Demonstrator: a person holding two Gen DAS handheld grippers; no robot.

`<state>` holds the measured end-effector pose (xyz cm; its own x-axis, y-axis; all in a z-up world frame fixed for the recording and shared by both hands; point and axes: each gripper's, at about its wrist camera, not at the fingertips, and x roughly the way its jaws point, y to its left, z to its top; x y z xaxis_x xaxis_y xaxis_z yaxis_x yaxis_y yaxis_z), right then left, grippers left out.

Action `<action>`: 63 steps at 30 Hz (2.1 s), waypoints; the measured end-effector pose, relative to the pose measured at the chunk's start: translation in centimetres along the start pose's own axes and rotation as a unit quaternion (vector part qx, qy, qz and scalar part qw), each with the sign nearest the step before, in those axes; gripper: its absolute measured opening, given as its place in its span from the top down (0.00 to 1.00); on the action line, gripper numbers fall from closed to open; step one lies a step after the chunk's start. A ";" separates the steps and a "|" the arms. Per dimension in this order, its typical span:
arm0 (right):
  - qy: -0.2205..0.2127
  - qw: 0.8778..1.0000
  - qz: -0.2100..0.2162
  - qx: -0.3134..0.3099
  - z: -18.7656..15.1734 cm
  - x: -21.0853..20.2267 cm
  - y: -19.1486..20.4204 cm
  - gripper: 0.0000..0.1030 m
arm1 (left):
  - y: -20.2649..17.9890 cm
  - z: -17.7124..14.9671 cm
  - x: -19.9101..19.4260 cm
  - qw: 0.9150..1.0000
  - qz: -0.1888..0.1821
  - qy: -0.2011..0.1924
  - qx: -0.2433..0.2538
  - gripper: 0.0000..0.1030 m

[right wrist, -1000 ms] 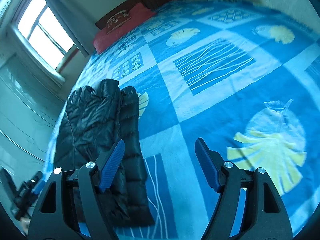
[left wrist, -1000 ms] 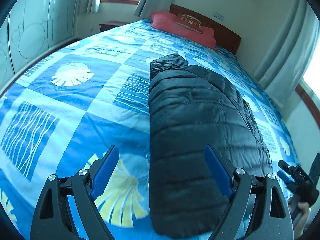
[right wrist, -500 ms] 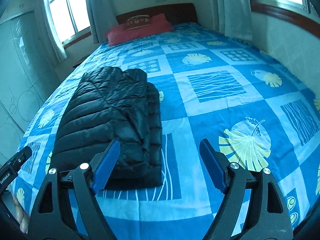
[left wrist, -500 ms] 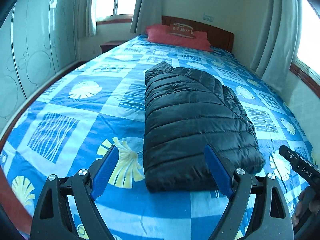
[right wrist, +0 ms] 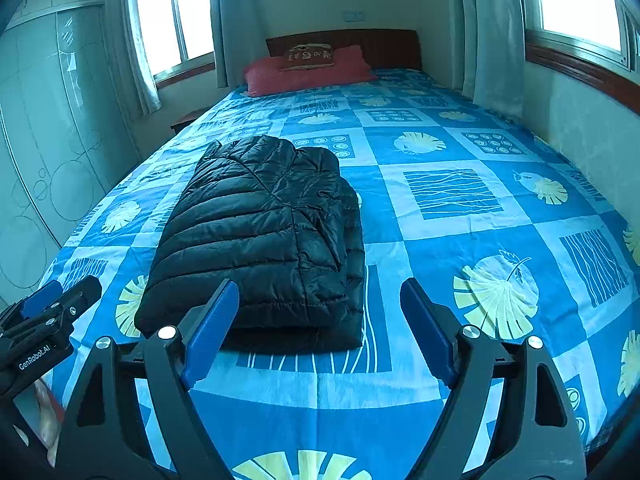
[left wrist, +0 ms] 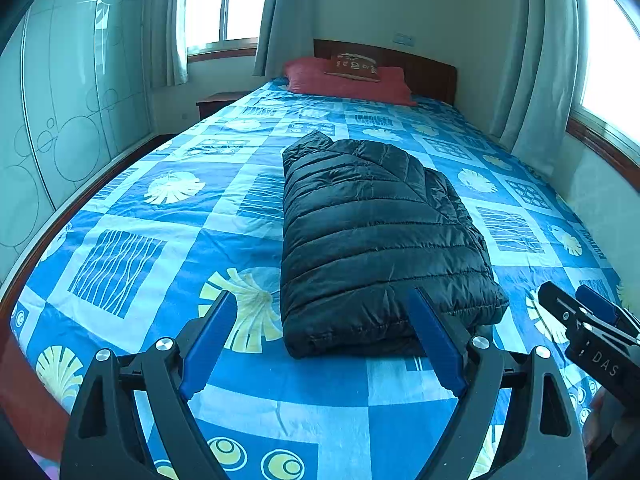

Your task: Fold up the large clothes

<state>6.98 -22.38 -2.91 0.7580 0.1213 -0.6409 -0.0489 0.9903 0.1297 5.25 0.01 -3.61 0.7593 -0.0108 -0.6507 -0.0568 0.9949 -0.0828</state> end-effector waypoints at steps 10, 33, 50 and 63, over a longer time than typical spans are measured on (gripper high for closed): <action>-0.002 1.000 0.008 -0.004 -0.5 -0.4 0.5 0.19 | -0.1 -0.6 -0.6 1.000 0.000 0.000 -0.002 0.16; -0.001 1.000 0.012 -0.005 -0.6 -0.2 1.0 0.19 | -0.4 -0.9 -0.5 1.000 0.000 0.003 0.000 0.16; -0.002 1.000 0.013 -0.006 -0.7 -0.2 1.2 0.19 | -0.3 -1.0 -0.5 1.000 -0.001 0.004 -0.001 0.16; -0.001 1.000 0.013 -0.007 -0.7 -0.3 1.4 0.19 | -0.7 -1.0 -0.8 1.000 0.001 -0.002 0.004 0.16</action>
<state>6.23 -20.98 -3.11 0.7577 0.1470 -0.6358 -0.0776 0.9877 0.1360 4.09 -0.73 -3.79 0.7614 -0.0080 -0.6483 -0.0532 0.9958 -0.0747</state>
